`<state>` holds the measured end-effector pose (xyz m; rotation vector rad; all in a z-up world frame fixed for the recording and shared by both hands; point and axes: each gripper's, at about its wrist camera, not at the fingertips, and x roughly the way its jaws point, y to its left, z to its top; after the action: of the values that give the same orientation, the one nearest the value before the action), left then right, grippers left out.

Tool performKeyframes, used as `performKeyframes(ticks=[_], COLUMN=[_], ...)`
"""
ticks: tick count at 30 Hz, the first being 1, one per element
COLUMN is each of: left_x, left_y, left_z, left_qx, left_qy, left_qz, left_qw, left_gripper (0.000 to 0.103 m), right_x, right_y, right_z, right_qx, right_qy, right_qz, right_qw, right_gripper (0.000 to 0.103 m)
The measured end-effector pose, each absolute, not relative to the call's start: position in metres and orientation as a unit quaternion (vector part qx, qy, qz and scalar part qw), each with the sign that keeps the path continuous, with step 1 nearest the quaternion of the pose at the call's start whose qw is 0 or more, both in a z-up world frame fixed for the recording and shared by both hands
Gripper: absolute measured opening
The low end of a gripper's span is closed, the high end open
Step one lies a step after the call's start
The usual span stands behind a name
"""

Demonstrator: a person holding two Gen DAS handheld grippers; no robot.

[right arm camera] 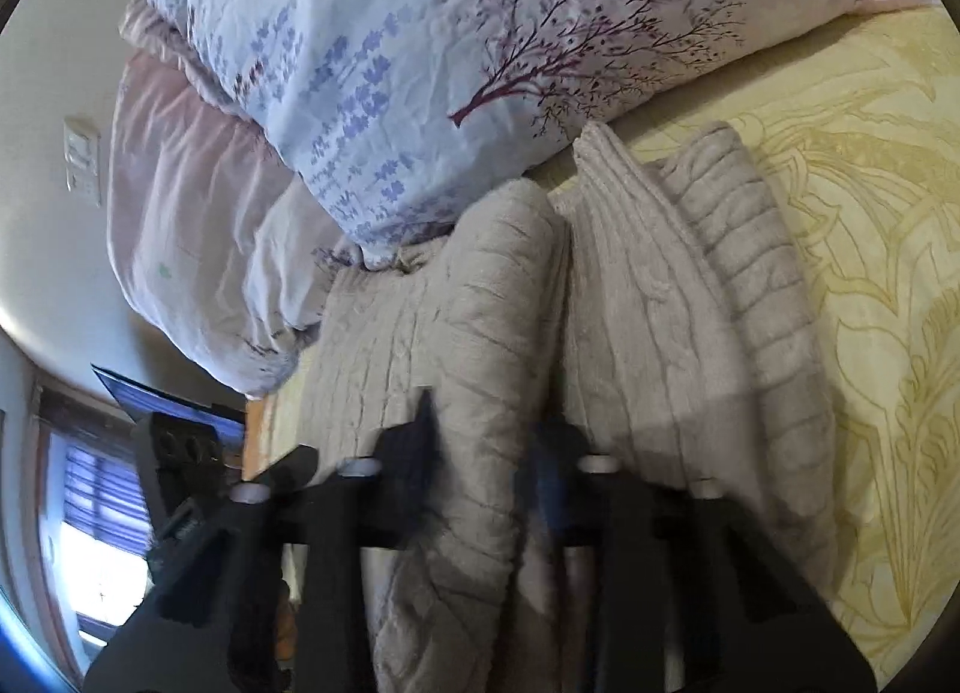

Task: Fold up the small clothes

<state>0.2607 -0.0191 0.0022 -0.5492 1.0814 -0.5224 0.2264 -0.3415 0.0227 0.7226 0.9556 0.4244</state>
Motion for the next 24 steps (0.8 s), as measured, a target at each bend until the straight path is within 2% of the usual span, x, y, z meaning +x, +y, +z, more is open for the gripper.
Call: performKeyframes(ticks=[12,14,19,24], left_x=[0.245,0.243,0.238,0.233], left_y=[-0.028,-0.032,-0.043,-0.042], left_z=[0.016,0.017,0.012,0.012], left_qx=[-0.249,-0.245,-0.228,-0.226], left_qy=[0.489,0.49,0.503,0.503], left_qz=[-0.273,-0.278,-0.292,-0.296], left_qw=[0.79,0.789,0.781,0.78], left_gripper=[0.082,0.082,0.082,0.082], right_x=[0.172,0.17,0.189,0.179], right_y=[-0.32,-0.335,-0.364,-0.372], right_z=[0.111,0.108,0.058,0.073], right_qx=[0.088,0.085,0.12,0.147], right_qy=[0.293,0.293,0.372,0.331], right_qz=[0.124,0.096,0.052,0.072], right_qw=[0.944,0.947,0.919,0.929], right_gripper=[0.016,0.016,0.016,0.016])
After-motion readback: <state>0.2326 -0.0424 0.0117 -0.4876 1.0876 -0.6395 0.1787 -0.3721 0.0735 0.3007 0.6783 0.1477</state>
